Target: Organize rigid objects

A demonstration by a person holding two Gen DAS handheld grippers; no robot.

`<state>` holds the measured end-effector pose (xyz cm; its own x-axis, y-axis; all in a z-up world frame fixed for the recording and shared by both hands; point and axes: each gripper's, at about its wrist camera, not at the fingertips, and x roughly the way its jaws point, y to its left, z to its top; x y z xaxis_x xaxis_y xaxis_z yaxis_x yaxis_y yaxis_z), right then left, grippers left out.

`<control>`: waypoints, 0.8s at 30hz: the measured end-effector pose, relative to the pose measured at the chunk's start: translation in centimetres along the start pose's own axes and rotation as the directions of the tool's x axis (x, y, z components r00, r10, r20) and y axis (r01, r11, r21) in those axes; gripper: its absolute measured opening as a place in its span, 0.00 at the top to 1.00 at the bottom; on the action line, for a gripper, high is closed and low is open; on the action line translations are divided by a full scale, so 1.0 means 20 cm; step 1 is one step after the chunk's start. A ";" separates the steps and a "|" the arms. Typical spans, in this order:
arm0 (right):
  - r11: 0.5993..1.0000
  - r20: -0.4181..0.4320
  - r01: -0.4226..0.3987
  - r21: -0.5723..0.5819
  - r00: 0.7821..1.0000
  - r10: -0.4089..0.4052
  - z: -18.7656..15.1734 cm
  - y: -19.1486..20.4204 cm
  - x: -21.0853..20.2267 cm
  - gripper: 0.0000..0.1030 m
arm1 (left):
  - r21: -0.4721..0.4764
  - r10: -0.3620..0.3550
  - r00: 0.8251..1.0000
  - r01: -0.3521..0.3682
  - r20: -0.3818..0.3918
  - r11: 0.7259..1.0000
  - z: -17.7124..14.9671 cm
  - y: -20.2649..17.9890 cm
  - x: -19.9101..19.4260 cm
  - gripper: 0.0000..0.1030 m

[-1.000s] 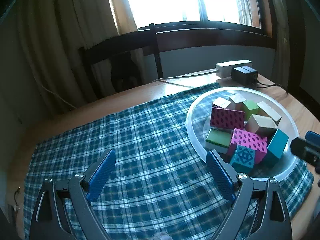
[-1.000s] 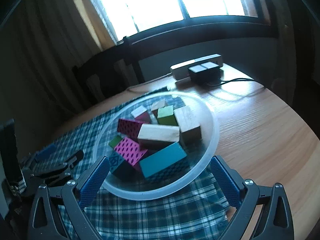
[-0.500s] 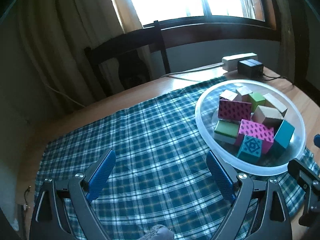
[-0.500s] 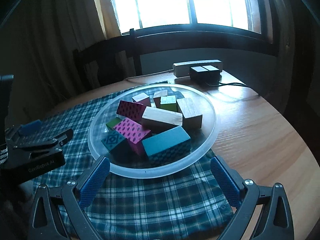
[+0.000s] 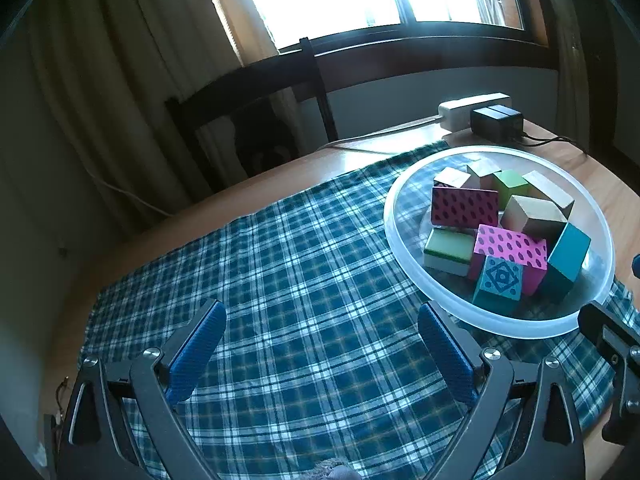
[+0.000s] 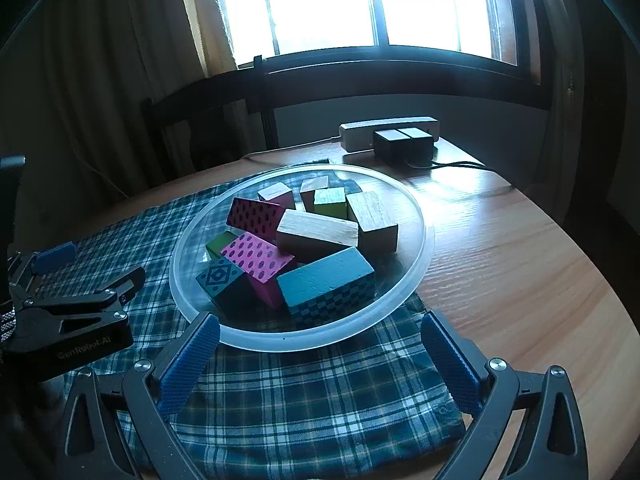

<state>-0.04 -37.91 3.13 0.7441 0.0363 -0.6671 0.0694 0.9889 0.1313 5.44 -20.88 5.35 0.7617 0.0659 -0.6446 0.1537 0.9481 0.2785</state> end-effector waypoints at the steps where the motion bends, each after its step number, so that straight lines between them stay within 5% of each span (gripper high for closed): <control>1: 1.000 0.001 0.000 0.002 1.000 0.000 0.00 0.00 0.00 0.01 | 0.001 -0.001 1.000 0.001 -0.001 1.000 0.00 0.00 0.00 0.06; 24: 1.000 0.002 0.002 -0.001 1.000 -0.002 0.00 0.00 0.00 0.01 | 0.017 -0.014 1.000 0.014 -0.006 1.000 -0.02 -0.03 0.01 0.06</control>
<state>-0.03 -37.95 3.11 0.7449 0.0336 -0.6663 0.0704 0.9892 0.1286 5.37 -21.35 4.76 0.7559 0.0548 -0.6523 0.1747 0.9435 0.2817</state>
